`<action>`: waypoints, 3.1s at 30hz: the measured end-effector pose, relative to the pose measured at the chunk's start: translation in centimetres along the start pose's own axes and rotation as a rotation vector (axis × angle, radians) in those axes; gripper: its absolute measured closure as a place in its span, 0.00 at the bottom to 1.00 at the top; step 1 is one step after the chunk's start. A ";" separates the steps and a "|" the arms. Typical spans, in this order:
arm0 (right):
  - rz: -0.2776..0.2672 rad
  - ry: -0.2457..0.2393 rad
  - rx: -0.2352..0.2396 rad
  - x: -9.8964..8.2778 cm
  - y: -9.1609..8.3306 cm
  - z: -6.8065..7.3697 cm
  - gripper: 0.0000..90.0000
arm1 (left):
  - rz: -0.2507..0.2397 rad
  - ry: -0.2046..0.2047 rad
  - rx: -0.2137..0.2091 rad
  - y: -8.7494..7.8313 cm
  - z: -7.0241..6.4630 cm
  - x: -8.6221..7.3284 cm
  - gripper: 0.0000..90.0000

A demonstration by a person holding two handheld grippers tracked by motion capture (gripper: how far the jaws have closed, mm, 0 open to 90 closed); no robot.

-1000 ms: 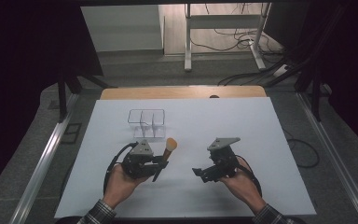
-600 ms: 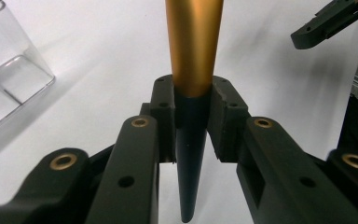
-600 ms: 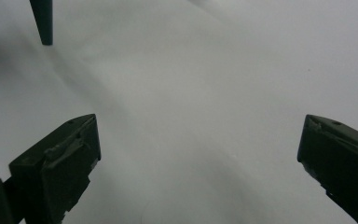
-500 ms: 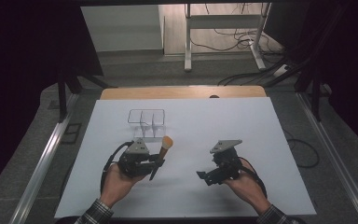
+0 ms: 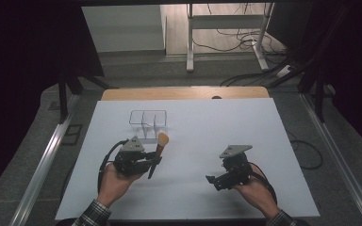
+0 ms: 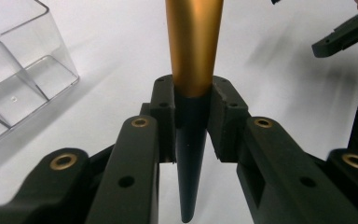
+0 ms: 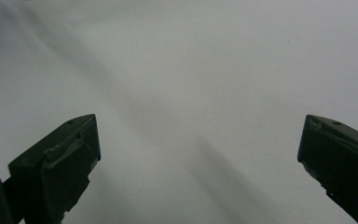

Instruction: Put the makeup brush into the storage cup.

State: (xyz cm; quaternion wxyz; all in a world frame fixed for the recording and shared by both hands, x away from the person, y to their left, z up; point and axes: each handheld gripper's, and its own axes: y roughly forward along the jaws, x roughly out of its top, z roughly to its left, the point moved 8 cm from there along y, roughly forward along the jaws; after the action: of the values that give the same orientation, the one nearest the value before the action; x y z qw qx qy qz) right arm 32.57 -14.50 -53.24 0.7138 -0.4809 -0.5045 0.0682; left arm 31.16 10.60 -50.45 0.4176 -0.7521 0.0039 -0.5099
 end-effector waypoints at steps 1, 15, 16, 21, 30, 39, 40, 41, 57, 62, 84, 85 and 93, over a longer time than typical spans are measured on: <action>0.000 0.000 0.000 0.0 0.0 0.0 0.00 | -0.001 0.000 0.000 -0.1 0.1 0.0 0.82; 0.014 0.002 -0.012 -1.2 -0.9 -0.1 0.00 | -0.034 -0.032 0.009 -0.9 1.1 0.2 0.82; 0.012 0.005 -0.015 -1.3 -1.0 -0.2 0.00 | -0.036 -0.035 0.008 -0.9 1.2 0.2 0.82; 0.013 0.014 -0.023 -1.6 -1.3 -0.7 0.00 | -0.039 -0.040 0.008 -1.0 1.5 0.4 0.82; 0.016 0.031 -0.034 -2.2 -1.9 -1.2 0.00 | -0.053 -0.042 0.012 -1.0 2.0 0.8 0.82; 0.020 0.040 -0.048 -2.8 -2.4 -1.6 0.00 | -0.056 -0.038 0.008 -0.9 2.1 1.3 0.82; 0.020 0.043 -0.049 -2.9 -2.4 -1.7 0.00 | -0.058 -0.038 0.008 -1.0 2.2 1.3 0.82; 0.019 0.044 -0.048 -3.0 -2.5 -1.7 0.00 | -0.060 -0.039 0.008 -1.0 2.2 1.4 0.82; 0.019 0.080 -0.076 -4.5 -3.7 -3.0 0.00 | -0.071 -0.033 0.016 -0.9 3.1 2.3 0.82; 0.025 0.096 -0.095 -5.2 -4.2 -3.7 0.00 | -0.076 -0.027 0.021 -0.8 3.4 2.7 0.82; 0.031 0.146 -0.097 -7.3 -5.3 -5.2 0.00 | -0.108 -0.049 0.025 -1.2 4.9 4.1 0.82; 0.033 0.149 -0.098 -7.4 -5.4 -5.2 0.00 | -0.109 -0.048 0.026 -1.2 4.9 4.2 0.82; 0.045 0.160 -0.104 -8.2 -5.8 -5.5 0.00 | -0.122 -0.050 0.034 -1.2 5.6 5.3 0.82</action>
State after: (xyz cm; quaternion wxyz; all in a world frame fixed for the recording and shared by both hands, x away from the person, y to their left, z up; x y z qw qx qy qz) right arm 30.68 -25.69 -54.38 0.7243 -0.5323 -0.4378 0.0192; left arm 37.49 12.57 -46.32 0.3984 -0.7561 -0.0610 -0.5156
